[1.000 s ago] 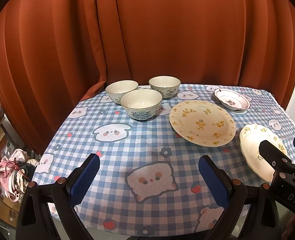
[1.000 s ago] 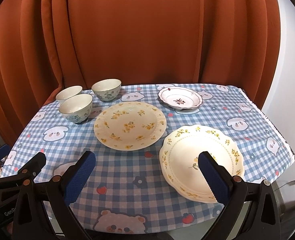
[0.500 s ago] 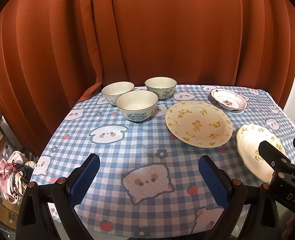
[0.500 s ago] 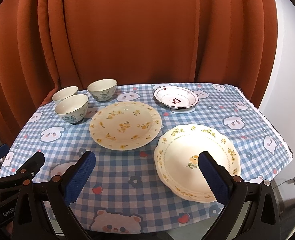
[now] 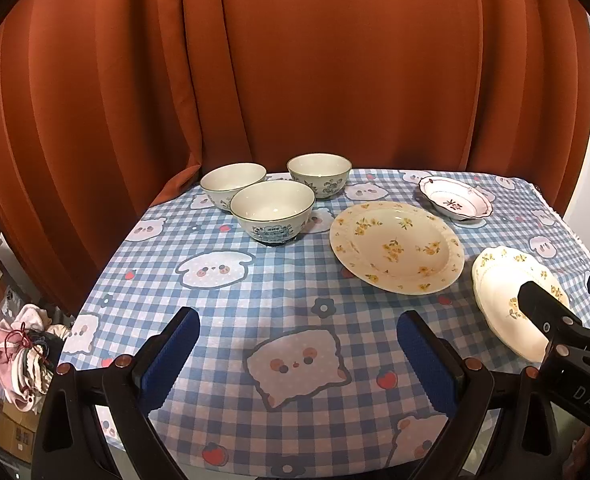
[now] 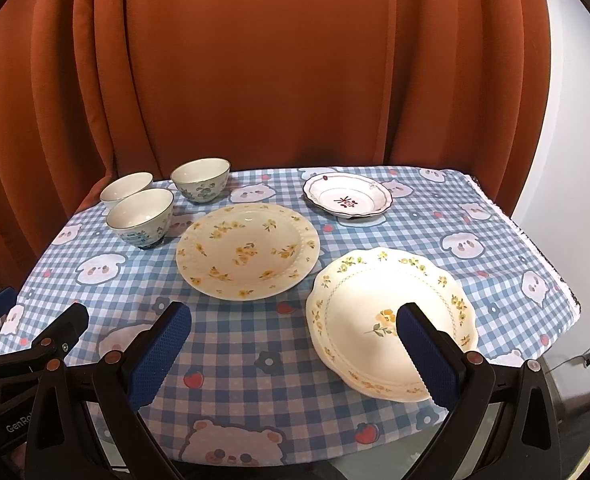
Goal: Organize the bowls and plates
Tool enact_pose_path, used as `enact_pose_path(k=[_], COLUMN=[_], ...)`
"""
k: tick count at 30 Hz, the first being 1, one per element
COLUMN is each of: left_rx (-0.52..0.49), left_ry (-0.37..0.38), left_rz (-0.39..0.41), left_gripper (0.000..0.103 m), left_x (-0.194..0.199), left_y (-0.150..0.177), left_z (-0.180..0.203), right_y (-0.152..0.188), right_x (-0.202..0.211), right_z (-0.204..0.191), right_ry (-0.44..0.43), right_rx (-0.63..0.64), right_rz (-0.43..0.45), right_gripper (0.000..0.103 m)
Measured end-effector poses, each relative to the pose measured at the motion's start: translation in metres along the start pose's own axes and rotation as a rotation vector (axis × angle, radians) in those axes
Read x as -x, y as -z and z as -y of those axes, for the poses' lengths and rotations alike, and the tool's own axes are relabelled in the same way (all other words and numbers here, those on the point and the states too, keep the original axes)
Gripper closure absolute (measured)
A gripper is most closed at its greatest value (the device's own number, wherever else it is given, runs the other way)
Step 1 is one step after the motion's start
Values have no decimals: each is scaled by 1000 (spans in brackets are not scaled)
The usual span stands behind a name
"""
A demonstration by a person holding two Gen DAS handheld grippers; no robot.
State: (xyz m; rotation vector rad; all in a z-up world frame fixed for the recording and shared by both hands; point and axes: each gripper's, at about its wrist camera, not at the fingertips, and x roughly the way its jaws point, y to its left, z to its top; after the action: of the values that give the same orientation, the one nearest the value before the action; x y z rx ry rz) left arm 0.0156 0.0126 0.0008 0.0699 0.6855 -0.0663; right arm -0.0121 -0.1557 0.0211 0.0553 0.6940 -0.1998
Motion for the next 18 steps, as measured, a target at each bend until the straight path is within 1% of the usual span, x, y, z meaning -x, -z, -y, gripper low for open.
enact_pose_path(k=[4,8,13,18], left_rx=[-5,-24,-52,-43], left_ry=[5,34,60,52], left_rz=[7,-12,-6,1], left_gripper=[4,5,6,6], left_x=[0,-7,-9,-15], left_y=[1,1,-4,-12], left_z=[4,12,29,48], right_y=[2,9,9,1], right_x=[2,1,0,-10], right_z=[-4,-2,12,32], right_ry=[15,35,63,59], right_rx=[-1,-6,-34,-41], right_rz=[-5,-25,-39,-35], right_gripper=[0,0,0,0])
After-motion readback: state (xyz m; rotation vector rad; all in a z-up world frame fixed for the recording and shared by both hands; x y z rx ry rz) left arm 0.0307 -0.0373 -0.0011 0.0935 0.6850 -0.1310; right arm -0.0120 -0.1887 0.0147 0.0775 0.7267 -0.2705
